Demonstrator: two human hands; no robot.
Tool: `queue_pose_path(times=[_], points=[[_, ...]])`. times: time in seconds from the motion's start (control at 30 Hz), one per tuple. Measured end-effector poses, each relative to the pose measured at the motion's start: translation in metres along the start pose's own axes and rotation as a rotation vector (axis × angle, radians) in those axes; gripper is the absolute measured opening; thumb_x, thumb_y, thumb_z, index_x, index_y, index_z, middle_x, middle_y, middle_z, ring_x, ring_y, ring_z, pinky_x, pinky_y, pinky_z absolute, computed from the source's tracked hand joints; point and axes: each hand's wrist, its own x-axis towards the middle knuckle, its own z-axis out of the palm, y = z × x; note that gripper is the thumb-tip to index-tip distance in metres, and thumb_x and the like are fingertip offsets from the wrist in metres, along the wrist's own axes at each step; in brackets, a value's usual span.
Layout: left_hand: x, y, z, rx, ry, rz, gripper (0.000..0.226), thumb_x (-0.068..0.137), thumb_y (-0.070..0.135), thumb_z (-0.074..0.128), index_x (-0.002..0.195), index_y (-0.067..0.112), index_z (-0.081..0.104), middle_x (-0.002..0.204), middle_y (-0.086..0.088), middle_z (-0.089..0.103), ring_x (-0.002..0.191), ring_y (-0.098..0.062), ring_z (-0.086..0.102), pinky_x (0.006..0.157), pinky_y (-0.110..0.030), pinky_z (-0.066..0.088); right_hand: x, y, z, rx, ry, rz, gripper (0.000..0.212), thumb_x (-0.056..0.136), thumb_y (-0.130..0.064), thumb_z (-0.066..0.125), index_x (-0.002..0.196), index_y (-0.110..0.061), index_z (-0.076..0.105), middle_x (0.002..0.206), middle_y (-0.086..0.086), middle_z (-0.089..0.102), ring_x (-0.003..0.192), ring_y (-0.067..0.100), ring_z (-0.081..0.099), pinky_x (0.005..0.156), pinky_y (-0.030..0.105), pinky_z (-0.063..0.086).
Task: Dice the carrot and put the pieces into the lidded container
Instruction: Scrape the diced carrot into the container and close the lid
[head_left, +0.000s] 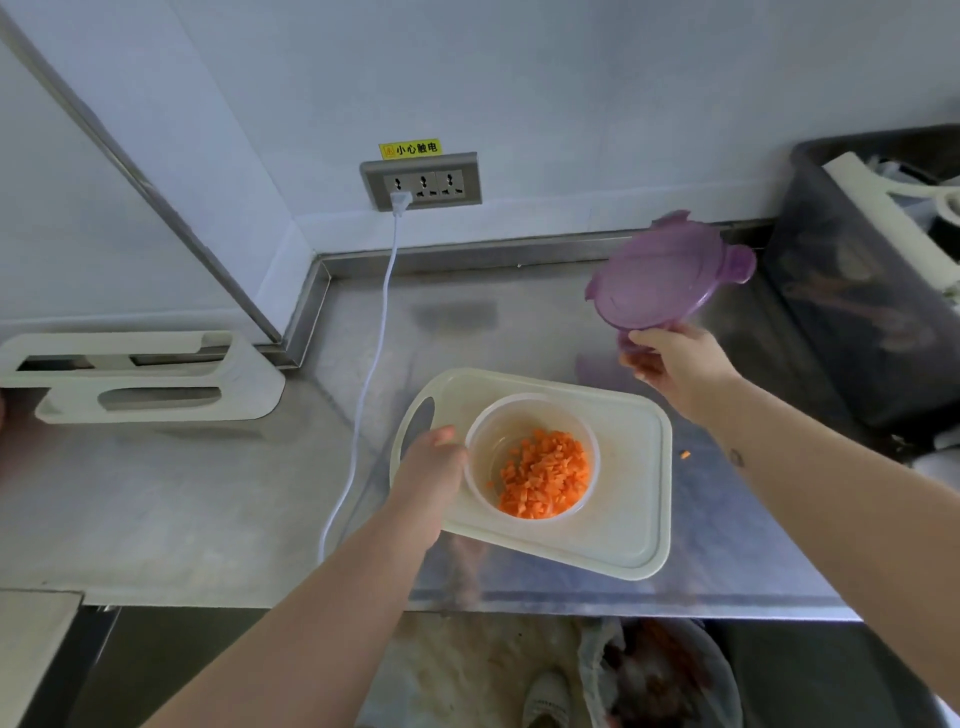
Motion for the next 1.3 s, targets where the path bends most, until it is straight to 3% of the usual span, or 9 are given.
queue_pose_path(times=[0.1,0.23,0.33,0.43,0.6,0.87,1.03,1.17,1.3], points=[[0.003,0.004,-0.012,-0.11,0.101,0.145,0.018,0.083,0.033,0.055,0.099,0.035,0.06,0.109,0.007,0.063,0.107,-0.017,0.058,0.101,-0.042,0.044,-0.05,-0.014,0.003,0.064,-0.289,0.026,0.022,0.091,0.007,0.043,0.081,-0.009,0.055,0.066,0.007,0.065,0.053,0.013,0.055,0.048,0.018,0.042],[0.004,0.012,-0.024,-0.406,0.027,0.155,0.01,0.095,0.033,0.053,0.101,0.026,0.056,0.097,0.009,0.061,0.09,-0.007,0.059,0.087,-0.034,0.044,-0.09,0.002,0.004,-0.05,-0.44,0.183,0.025,0.089,0.01,0.037,0.074,-0.007,0.049,0.059,0.011,0.056,0.048,0.017,0.045,0.047,0.022,0.038],[0.004,0.006,-0.02,-0.25,-0.066,0.178,0.008,0.093,0.033,0.052,0.095,0.027,0.057,0.097,0.006,0.061,0.088,-0.014,0.06,0.095,-0.038,0.045,-0.093,0.026,0.004,-0.205,-0.386,0.235,0.02,0.091,0.007,0.04,0.079,-0.008,0.045,0.058,0.01,0.053,0.049,0.019,0.044,0.049,0.026,0.036],[0.005,-0.001,-0.012,0.074,-0.024,0.282,0.037,0.09,0.021,0.057,0.127,0.02,0.056,0.123,-0.002,0.06,0.113,-0.019,0.057,0.107,-0.039,0.039,-0.087,0.038,0.003,-0.396,-0.274,0.225,0.009,0.092,0.001,0.045,0.09,-0.008,0.047,0.062,0.01,0.053,0.05,0.02,0.045,0.051,0.027,0.038],[0.006,0.0,-0.005,0.328,-0.022,0.364,0.042,0.093,0.012,0.057,0.134,0.008,0.049,0.129,-0.005,0.057,0.117,-0.019,0.055,0.094,-0.022,0.035,-0.081,0.05,0.008,-0.678,-0.182,0.089,0.016,0.093,-0.011,0.055,0.107,-0.009,0.05,0.075,0.008,0.06,0.051,0.015,0.055,0.05,0.023,0.046],[0.017,-0.001,-0.003,0.442,0.008,0.421,0.031,0.095,0.013,0.052,0.124,0.012,0.061,0.119,-0.003,0.065,0.107,-0.018,0.059,0.083,-0.019,0.037,-0.078,0.052,0.021,-0.472,-0.168,0.212,0.024,0.093,-0.01,0.057,0.115,-0.003,0.049,0.073,0.009,0.058,0.053,0.018,0.058,0.056,0.028,0.051],[0.02,-0.007,0.007,0.505,0.018,0.381,0.032,0.1,0.015,0.042,0.128,0.012,0.057,0.119,-0.007,0.064,0.109,-0.024,0.057,0.081,-0.023,0.036,-0.087,0.057,0.033,-0.847,-0.067,0.021,0.042,0.099,-0.016,0.044,0.139,-0.006,0.038,0.117,0.009,0.059,0.103,0.028,0.058,0.08,0.03,0.044],[0.014,-0.01,0.017,0.478,0.021,0.366,0.033,0.102,0.013,0.031,0.129,0.007,0.048,0.12,-0.01,0.057,0.115,-0.029,0.052,0.083,-0.022,0.03,-0.089,0.071,0.042,-0.802,-0.032,0.036,0.02,0.102,-0.018,0.03,0.086,-0.022,0.041,0.077,-0.002,0.047,0.077,0.025,0.047,0.054,0.024,0.03],[0.017,-0.013,0.012,0.359,-0.077,0.293,0.043,0.104,0.018,0.031,0.147,0.016,0.032,0.148,-0.002,0.039,0.136,-0.022,0.036,0.108,-0.028,0.026,-0.081,0.083,0.038,-0.559,-0.019,0.108,0.027,0.09,-0.014,0.035,0.101,0.005,0.049,0.08,0.006,0.045,0.073,0.019,0.039,0.069,0.03,0.033]])
